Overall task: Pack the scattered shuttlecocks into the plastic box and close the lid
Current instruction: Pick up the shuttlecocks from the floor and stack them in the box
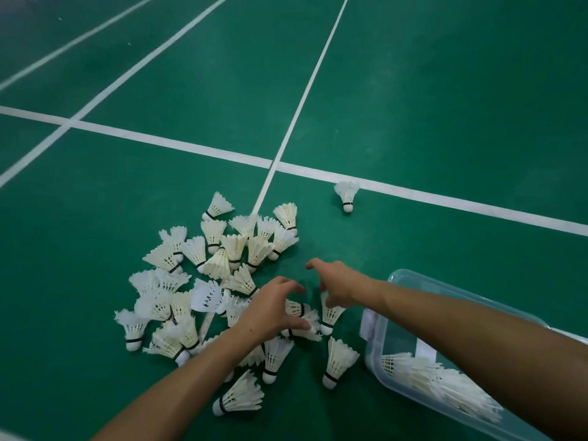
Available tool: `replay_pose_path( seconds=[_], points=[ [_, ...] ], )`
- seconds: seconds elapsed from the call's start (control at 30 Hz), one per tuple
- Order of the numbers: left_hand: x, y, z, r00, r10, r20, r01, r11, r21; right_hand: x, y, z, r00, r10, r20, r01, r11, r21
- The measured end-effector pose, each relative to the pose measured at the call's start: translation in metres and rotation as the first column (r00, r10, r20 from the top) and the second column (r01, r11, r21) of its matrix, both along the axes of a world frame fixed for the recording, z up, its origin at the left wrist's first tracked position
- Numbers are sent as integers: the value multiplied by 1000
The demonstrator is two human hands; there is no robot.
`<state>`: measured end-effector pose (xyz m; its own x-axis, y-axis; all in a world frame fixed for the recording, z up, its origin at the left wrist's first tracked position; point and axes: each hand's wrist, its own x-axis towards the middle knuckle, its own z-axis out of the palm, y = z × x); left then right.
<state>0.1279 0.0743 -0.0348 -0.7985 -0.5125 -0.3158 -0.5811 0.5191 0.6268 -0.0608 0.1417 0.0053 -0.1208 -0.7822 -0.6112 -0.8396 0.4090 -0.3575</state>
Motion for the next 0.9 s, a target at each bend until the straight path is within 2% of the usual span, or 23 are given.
replay_pose_path(
  seconds=[0.13, 0.27, 0.37, 0.47, 0.6, 0.73, 0.83, 0.9],
  points=[
    [-5, 7, -7, 989, -136, 54, 138, 990, -37, -6, -3, 12, 1000, -4, 29, 5, 999, -54],
    [-4, 11, -12, 975, -212, 72, 217, 973, -77, -25, -1, 53, 998, -20, 51, 30, 981, -192],
    [-3, 14, -14, 949, -298, 108, 312, 938, -154, -44, 17, 95, 988, -105, 109, 136, 932, -337],
    [-7, 18, -15, 950, -298, 93, 311, 931, -191, -60, 58, 127, 947, -219, 233, 301, 855, -421],
    [-16, 14, -3, 988, -157, 5, 156, 975, -158, -75, 132, 139, 850, -354, 390, 511, 736, -444],
    [-35, 7, 25, 976, -59, -211, 37, 994, -104, -85, 201, 122, 754, -485, 443, 655, 608, -449],
    [-57, 11, 58, 937, -62, -343, 24, 993, -115, -80, 231, 86, 722, -535, 438, 691, 589, -420],
    [-72, 17, 81, 908, -81, -411, 28, 991, -133, -73, 234, 57, 734, -543, 409, 679, 601, -421]
  ],
)
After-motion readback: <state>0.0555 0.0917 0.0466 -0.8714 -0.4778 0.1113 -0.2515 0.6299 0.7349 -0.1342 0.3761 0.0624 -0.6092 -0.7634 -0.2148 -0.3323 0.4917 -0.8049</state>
